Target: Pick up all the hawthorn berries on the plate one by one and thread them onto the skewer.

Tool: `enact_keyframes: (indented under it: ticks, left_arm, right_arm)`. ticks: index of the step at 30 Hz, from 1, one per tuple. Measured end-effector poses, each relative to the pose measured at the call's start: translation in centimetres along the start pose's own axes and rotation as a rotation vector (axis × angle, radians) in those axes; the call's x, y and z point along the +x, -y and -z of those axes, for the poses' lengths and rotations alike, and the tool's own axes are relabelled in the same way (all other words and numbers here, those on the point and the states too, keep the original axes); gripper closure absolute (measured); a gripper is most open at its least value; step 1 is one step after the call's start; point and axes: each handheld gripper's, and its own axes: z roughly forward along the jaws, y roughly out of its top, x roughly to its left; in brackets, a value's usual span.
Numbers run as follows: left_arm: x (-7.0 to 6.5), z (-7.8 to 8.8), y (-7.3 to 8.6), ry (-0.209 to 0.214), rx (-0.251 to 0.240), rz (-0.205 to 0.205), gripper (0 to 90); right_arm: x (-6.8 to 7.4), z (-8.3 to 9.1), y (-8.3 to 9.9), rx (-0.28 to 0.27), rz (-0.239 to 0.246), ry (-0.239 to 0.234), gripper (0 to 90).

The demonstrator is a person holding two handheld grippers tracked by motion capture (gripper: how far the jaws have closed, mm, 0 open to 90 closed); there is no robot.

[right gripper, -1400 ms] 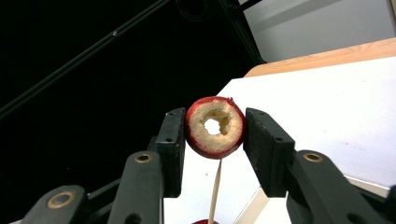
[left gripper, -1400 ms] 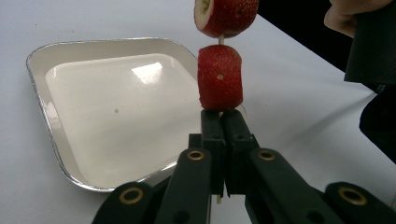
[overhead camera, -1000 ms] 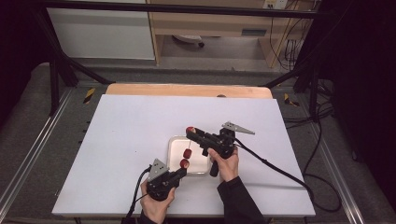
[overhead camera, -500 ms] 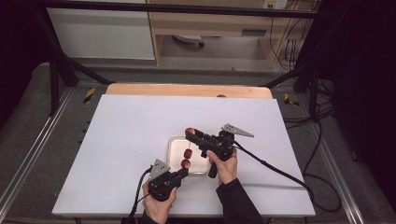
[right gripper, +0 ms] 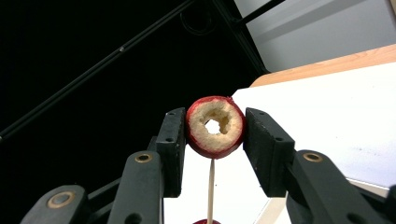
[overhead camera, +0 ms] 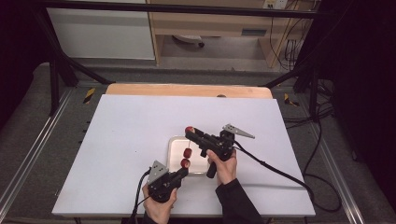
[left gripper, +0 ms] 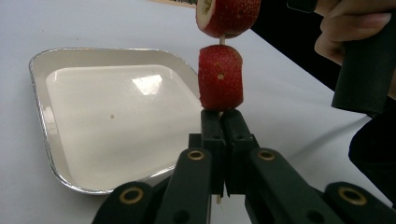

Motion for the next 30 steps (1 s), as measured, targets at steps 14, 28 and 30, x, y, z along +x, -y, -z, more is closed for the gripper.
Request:
enact_keyframes:
  ticks: [14, 28, 30]
  left_arm:
    - [-0.44, -0.13, 0.03, 0.004, -0.005, 0.02, 88.8]
    - [-0.67, -0.3, 0.26, 0.0, -0.022, 0.023, 88.8]
    - [-0.48, -0.02, 0.21, -0.003, -0.035, 0.028, 88.8]
  right_arm:
    - [0.14, 0.09, 0.05, -0.002, 0.0, -0.004, 60.1]
    - [0.25, 0.05, 0.32, -0.008, -0.029, -0.016, 60.1]
    - [0.32, 0.23, 0.04, -0.008, -0.019, -0.014, 60.1]
